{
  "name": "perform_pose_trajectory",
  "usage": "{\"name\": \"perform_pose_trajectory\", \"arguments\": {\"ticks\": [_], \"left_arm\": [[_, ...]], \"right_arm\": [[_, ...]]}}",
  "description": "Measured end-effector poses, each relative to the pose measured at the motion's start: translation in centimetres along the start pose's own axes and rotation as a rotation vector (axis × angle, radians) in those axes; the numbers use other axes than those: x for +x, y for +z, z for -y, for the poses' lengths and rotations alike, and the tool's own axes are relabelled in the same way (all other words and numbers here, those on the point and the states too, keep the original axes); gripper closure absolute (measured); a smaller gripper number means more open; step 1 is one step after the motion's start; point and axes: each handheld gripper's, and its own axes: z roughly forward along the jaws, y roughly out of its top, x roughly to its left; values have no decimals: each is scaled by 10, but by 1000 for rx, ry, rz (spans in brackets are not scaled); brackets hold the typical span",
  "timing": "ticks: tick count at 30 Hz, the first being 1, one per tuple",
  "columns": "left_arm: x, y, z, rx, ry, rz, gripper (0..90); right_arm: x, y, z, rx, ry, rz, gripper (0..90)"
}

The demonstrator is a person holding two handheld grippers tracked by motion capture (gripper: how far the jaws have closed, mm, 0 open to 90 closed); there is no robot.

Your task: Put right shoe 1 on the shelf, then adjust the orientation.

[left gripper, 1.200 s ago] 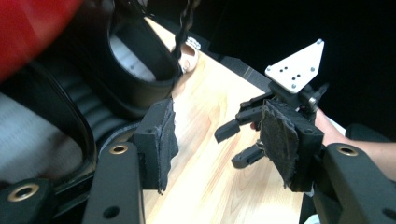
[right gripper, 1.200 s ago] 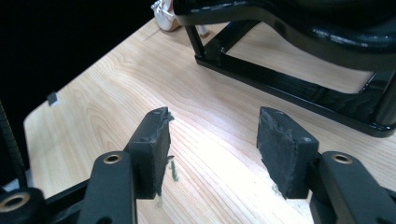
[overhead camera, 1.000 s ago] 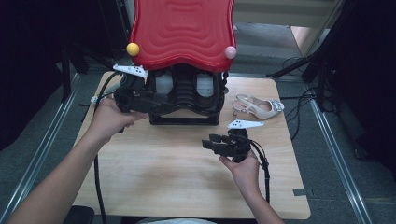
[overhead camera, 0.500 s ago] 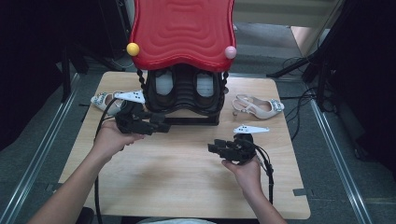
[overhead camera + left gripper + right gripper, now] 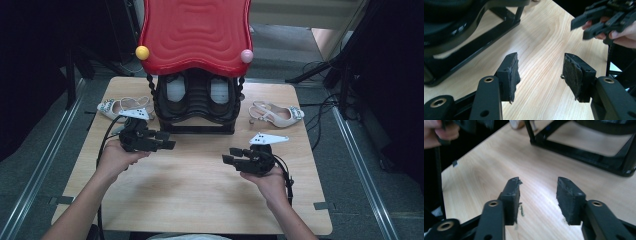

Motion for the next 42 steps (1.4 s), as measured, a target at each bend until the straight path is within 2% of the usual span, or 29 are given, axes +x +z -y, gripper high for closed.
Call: {"name": "perform_pose_trajectory", "arguments": {"ticks": [2,5,7,9,10,12,16,17,22,25,31,36,40,41,42], "left_arm": [[1,-1,4,2,2,-16,470],[5,-4,10,-5,-10,-26,483],[8,-6,14,-7,-14,-36,498],[11,-9,18,-3,-18,-57,520],[13,-11,20,3,-25,-75,544],[17,-15,24,0,-47,-60,669],[25,-25,29,-28,-54,-87,778],[27,-26,30,-34,-57,-84,809],[41,-39,35,-55,-90,-141,900],[49,-44,38,-55,-114,-177,900],[64,-47,39,-52,-142,-211,900],[83,-50,34,-91,-198,-216,900],[96,-57,28,-120,-217,-238,900],[102,-60,26,-142,-243,-226,900],[105,-62,25,-156,-251,-226,900]], "right_arm": [[-3,-2,-2,-11,-35,10,538],[-8,-5,-2,3,-61,21,504],[-12,-6,-1,22,-34,31,493],[-16,-9,2,28,5,52,495],[-17,-9,2,28,11,48,503],[-19,-11,4,31,39,27,504],[-18,-14,5,26,25,44,491],[-18,-15,5,22,37,46,488],[-20,-17,5,9,33,64,494],[-20,-18,5,13,36,72,502],[-20,-16,6,19,38,79,533],[-20,-17,6,18,47,77,556],[-19,-17,6,10,48,79,559],[-20,-17,6,12,48,80,558],[-20,-16,6,16,47,80,550]]}}
